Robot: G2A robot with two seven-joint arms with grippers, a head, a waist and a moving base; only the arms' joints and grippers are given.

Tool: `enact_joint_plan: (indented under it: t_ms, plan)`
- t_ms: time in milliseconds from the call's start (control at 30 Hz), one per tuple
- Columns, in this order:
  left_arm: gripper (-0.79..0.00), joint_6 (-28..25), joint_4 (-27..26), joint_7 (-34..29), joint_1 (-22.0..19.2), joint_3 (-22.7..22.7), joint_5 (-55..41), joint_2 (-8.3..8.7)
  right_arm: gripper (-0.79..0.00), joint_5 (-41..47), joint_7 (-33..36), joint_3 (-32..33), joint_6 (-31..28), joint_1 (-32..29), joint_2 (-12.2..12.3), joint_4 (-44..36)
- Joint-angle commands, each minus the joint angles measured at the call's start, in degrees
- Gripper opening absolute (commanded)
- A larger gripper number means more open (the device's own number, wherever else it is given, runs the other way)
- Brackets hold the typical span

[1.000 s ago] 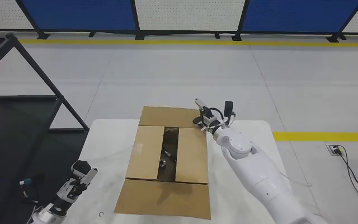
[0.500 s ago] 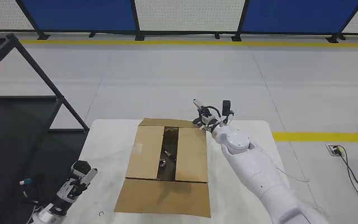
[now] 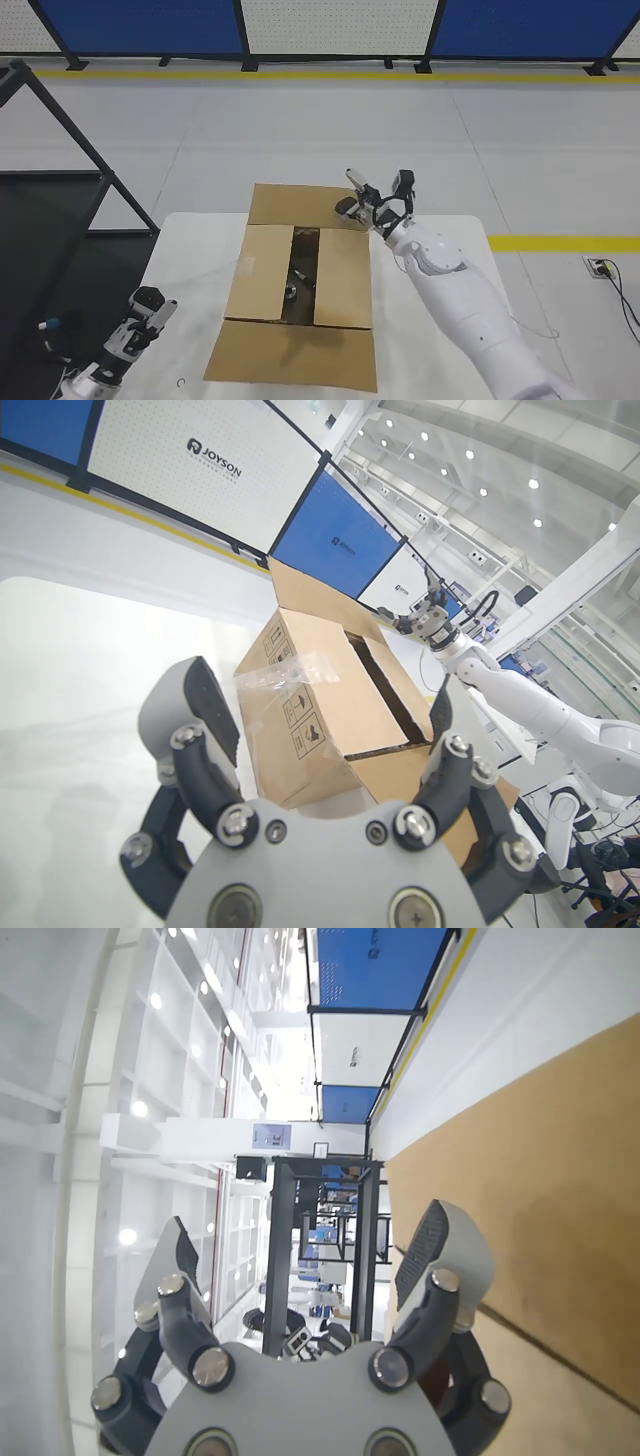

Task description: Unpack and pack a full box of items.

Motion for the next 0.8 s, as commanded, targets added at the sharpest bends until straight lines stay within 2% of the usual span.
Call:
enact_joint_plan:
  t_ms: [0, 167, 333, 533, 767]
  plan:
    - [0.000, 0.25, 0.18, 0.37, -0.27, -0.06, 0.52, -0.02, 0.000, -1.23, 4.34, 0.45, 2.09, -1.76, 0.72, -4.51]
    - [0.000, 0.60, 1.32, 1.01, -0.95, -0.38, 0.86, -0.06, 0.000, -7.49, 9.68, 0.02, 9.63, -6.57, 2.22, -16.10]
    - [0.000, 0.60, 2.37, 1.52, -0.97, -1.20, 1.15, -0.05, 0.000, -13.17, 9.32, -1.09, 16.11, -9.95, 2.86, -23.23]
    - [0.000, 0.69, 3.52, 2.17, -0.47, -2.23, 1.13, -0.08, 0.000, -14.63, 10.25, -2.05, 20.07, -10.64, 2.75, -24.01]
    - [0.000, 0.58, 3.36, 2.70, 0.38, -2.46, 1.42, -0.20, 0.000, -13.56, 8.91, -5.13, 21.30, -9.37, 1.12, -20.48]
